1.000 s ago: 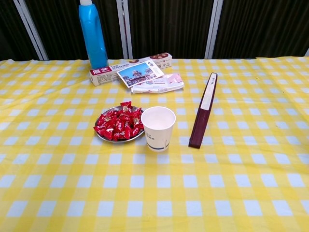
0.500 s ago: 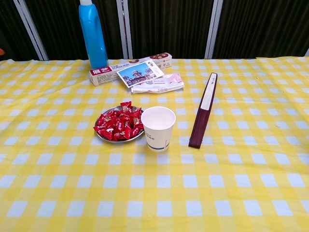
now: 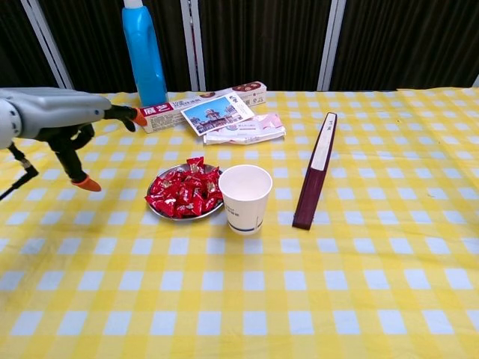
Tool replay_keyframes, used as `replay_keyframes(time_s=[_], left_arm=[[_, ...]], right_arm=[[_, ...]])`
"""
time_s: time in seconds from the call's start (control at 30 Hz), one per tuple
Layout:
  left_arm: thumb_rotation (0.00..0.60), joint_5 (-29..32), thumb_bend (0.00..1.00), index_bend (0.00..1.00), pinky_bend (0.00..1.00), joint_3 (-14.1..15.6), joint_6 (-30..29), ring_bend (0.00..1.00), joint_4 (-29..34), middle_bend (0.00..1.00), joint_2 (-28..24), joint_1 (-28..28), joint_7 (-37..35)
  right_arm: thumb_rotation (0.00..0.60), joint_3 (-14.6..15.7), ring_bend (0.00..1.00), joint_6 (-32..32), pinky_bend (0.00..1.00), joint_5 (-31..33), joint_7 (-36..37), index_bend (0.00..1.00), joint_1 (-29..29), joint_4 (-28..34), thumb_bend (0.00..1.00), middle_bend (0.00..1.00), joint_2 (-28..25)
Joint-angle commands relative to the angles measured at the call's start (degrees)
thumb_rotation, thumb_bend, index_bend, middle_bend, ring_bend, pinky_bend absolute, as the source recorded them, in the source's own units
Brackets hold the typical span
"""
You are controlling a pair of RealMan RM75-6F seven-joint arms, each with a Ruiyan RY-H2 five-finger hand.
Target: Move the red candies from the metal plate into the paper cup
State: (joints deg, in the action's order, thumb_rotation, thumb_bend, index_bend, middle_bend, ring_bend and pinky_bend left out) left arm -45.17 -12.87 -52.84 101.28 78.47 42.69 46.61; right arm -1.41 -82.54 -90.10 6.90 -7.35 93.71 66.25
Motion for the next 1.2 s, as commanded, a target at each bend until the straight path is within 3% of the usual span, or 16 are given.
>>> replay_keyframes(time_s=[0.03, 0.57, 1.2], left_arm=[[0.6, 5.8, 0.19, 0.13, 0.85, 0.7, 0.4, 0.77, -2.8, 0.13, 4.2, 5.0, 4.1], [0.6, 16.8, 0.21, 0.14, 0.85, 1.3, 0.0, 0.77, -12.8, 0.14, 13.3, 15.3, 7.0], [0.6, 19.0, 0.24, 0.25, 0.87, 4.6, 0.1, 0.78, -17.3, 0.24, 17.2, 18.7, 5.6]], right_arm=[[0.6, 0.0, 0.0, 0.0, 0.0, 0.1, 0.5, 0.0, 0.0, 0.2, 0.39, 0.0, -0.2], [0.6, 0.0, 0.0, 0.1, 0.0, -0.1, 1.9, 0.0, -0.1, 0.8, 0.39, 0.0, -0.8], [0.6, -0.1, 0.0, 0.2, 0.0, 0.0, 2.5, 0.0, -0.2, 1.2, 0.39, 0.0, -1.0]])
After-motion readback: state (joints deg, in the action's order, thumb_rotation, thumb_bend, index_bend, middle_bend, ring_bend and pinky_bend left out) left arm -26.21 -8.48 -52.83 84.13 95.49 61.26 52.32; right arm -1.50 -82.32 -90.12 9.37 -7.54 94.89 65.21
